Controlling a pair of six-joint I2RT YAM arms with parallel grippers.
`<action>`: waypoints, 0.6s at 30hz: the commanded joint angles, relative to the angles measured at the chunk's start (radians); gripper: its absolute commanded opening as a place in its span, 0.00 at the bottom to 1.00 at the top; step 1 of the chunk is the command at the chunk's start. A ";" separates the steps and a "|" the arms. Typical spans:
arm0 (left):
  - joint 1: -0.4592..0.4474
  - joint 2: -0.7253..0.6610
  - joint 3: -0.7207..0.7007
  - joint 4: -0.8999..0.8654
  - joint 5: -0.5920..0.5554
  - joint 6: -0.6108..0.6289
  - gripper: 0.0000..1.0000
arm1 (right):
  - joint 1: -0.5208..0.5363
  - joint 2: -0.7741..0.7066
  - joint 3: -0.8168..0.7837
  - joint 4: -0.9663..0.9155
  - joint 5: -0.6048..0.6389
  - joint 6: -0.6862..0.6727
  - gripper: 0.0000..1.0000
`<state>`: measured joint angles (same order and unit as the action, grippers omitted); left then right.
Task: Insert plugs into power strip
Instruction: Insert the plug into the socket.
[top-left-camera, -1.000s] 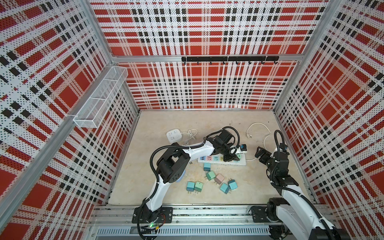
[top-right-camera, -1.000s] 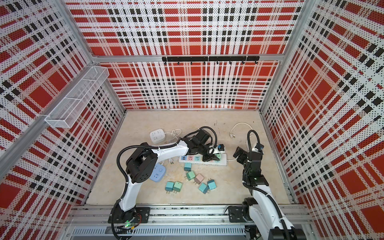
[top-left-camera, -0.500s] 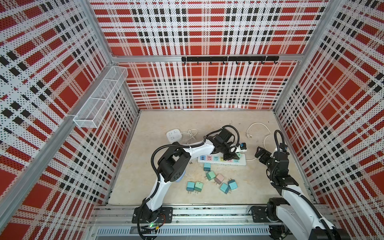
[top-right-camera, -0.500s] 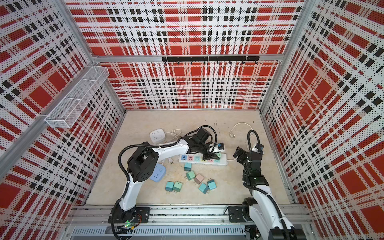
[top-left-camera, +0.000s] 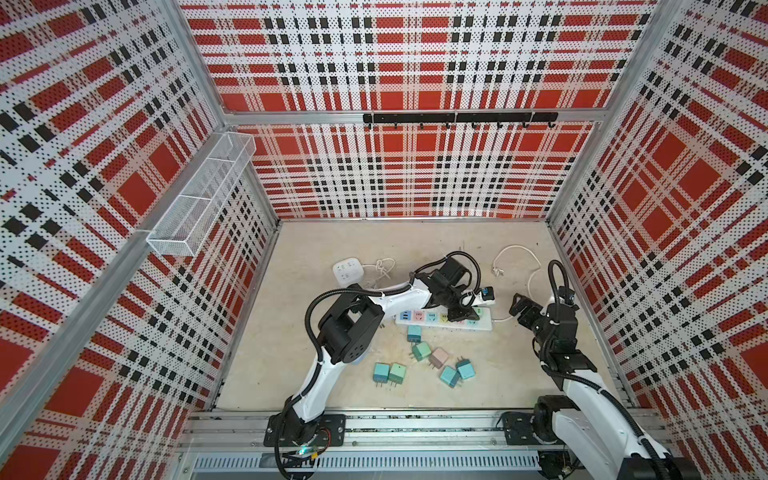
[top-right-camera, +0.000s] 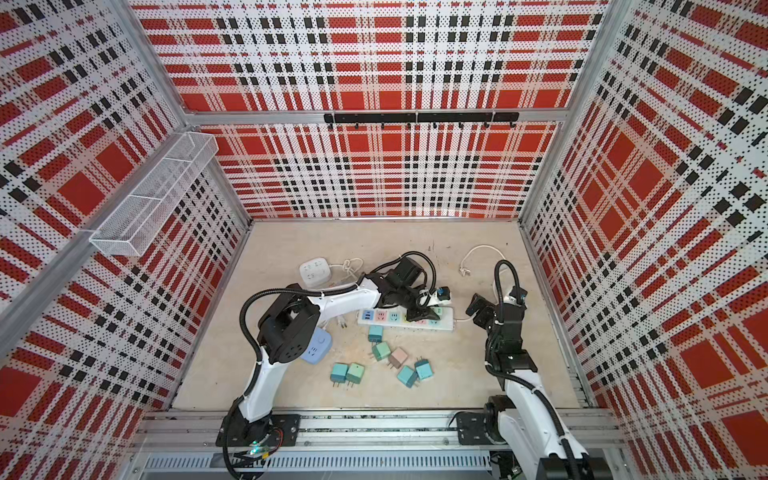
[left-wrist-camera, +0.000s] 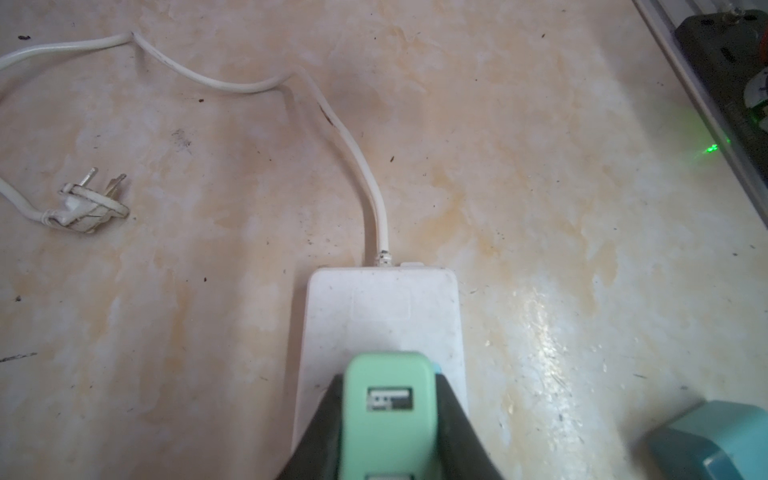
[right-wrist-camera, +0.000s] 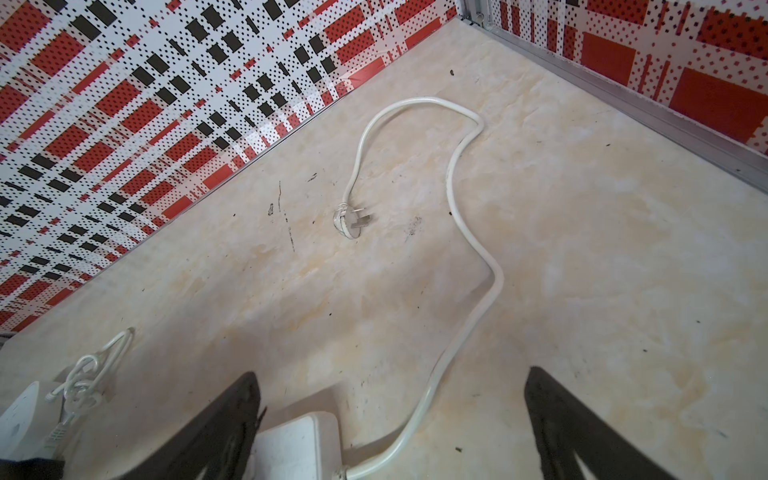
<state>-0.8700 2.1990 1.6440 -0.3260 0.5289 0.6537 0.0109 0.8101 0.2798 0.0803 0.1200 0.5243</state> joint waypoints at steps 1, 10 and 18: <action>-0.041 0.000 -0.002 -0.041 -0.038 -0.041 0.00 | -0.003 -0.018 -0.013 0.055 -0.004 0.006 1.00; -0.090 0.016 -0.014 0.088 -0.109 -0.204 0.00 | -0.003 -0.026 -0.017 0.055 -0.007 0.007 1.00; -0.047 0.018 -0.035 0.205 -0.122 -0.353 0.00 | -0.003 -0.030 -0.019 0.056 -0.008 0.007 1.00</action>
<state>-0.9382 2.2116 1.6283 -0.2062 0.4240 0.3759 0.0109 0.7929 0.2752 0.0883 0.1158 0.5243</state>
